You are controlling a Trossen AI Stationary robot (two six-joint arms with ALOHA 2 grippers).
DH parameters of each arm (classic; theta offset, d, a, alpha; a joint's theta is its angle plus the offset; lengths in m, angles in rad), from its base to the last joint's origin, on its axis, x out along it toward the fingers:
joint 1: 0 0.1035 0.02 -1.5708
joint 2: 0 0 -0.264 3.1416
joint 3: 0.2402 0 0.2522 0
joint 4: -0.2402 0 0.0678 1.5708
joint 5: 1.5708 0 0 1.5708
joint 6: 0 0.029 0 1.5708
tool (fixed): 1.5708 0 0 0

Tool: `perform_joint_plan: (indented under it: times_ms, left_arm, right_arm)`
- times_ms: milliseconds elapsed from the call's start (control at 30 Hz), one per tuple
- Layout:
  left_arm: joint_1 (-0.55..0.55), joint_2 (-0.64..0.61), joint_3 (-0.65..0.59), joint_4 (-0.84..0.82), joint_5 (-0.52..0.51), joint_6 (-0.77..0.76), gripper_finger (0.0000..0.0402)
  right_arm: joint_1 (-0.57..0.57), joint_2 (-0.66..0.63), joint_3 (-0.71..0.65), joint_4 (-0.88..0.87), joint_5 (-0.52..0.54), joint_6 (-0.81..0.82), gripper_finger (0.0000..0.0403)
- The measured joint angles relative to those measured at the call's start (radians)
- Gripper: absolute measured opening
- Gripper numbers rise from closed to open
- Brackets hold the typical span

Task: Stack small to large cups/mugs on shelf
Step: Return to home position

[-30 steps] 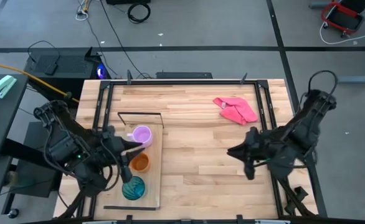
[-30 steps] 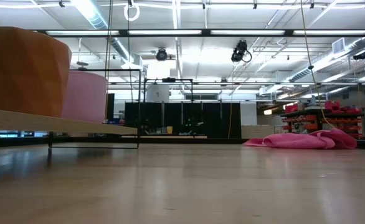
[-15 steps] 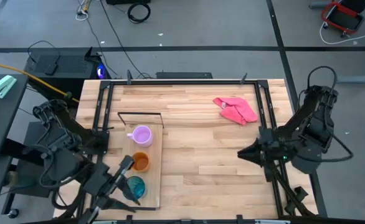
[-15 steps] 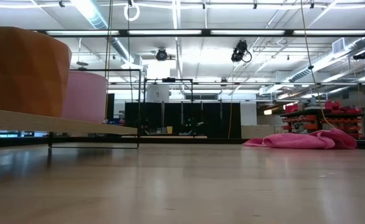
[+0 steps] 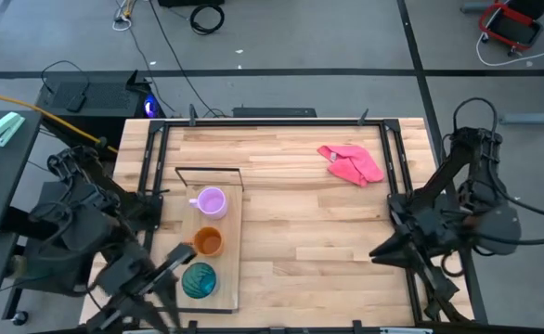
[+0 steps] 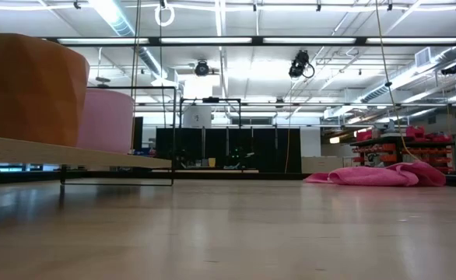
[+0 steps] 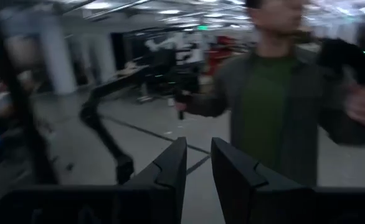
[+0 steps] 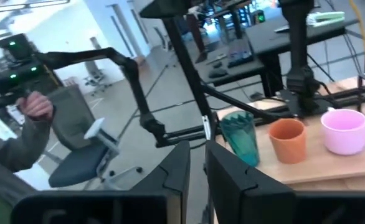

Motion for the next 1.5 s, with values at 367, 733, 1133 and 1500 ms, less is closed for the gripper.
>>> perform_joint_plan:
  times_ms: [367, 733, 1133, 1500]
  left_arm:
    - [-0.018, -0.028, 0.000, -0.037, 0.030, -0.072, 0.0089]
    - [0.025, -0.031, -0.003, -0.015, 0.233, -0.124, 0.0078]
    - [0.067, -0.035, -0.131, 0.110, 0.308, -0.144, 0.0090]
    - [0.120, -0.136, -0.381, 0.347, 0.321, -0.197, 0.0083]
  right_arm:
    - [0.062, 0.000, 0.000, 0.065, -0.002, -0.141, 0.0059]
    - [0.097, -0.005, 0.000, 0.065, -0.017, -0.124, 0.0059]
    - [0.097, -0.012, 0.000, 0.106, -0.017, -0.098, 0.0059]
    - [0.098, 0.002, 0.000, 0.167, -0.019, -0.150, 0.0059]
